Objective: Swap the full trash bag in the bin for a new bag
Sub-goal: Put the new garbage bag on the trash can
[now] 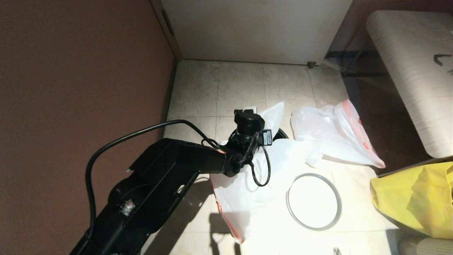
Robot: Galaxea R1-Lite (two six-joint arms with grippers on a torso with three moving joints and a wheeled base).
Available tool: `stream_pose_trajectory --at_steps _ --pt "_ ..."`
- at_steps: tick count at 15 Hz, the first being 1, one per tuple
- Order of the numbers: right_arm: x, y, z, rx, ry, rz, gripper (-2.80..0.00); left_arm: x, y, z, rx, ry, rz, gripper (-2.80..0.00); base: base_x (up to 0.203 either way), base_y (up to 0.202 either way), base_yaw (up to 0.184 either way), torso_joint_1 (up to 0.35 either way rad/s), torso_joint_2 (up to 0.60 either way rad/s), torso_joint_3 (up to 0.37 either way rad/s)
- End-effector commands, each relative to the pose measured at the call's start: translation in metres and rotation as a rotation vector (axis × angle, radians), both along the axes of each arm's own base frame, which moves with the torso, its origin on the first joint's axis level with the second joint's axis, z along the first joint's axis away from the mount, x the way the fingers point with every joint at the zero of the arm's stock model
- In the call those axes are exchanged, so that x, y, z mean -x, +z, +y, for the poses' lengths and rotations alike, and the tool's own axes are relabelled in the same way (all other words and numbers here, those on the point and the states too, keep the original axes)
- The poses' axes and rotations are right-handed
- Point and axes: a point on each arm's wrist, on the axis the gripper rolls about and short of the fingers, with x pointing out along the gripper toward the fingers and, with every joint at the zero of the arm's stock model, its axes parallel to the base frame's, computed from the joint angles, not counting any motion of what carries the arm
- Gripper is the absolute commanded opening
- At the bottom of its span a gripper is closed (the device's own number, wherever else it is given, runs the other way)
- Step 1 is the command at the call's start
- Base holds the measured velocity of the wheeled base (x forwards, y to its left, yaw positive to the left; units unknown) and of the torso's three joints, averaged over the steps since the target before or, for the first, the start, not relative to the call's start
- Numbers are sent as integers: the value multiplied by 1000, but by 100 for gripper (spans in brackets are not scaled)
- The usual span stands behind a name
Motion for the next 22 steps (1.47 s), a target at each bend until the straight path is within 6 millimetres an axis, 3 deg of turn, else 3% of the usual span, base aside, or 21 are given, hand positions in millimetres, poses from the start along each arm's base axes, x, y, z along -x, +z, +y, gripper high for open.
stream_pose_trajectory --at_steps 1,7,13,17,22 --pt "0 0 0 0 0 2 -280 -13 -49 8 -105 -45 97 -280 0 0 0 0 0 0" --pt "0 0 0 0 -1 1 -280 -1 -70 15 -256 -46 284 -280 0 0 0 0 0 0" --pt "0 0 0 -1 1 2 -280 -3 -81 6 -347 92 205 -280 0 0 0 0 0 0" --pt "0 0 0 -1 0 2 -280 3 -28 4 -258 134 100 -280 0 0 0 0 0 0" --pt "0 0 0 -1 1 2 -280 36 36 1 -176 149 112 -280 0 0 0 0 0 0"
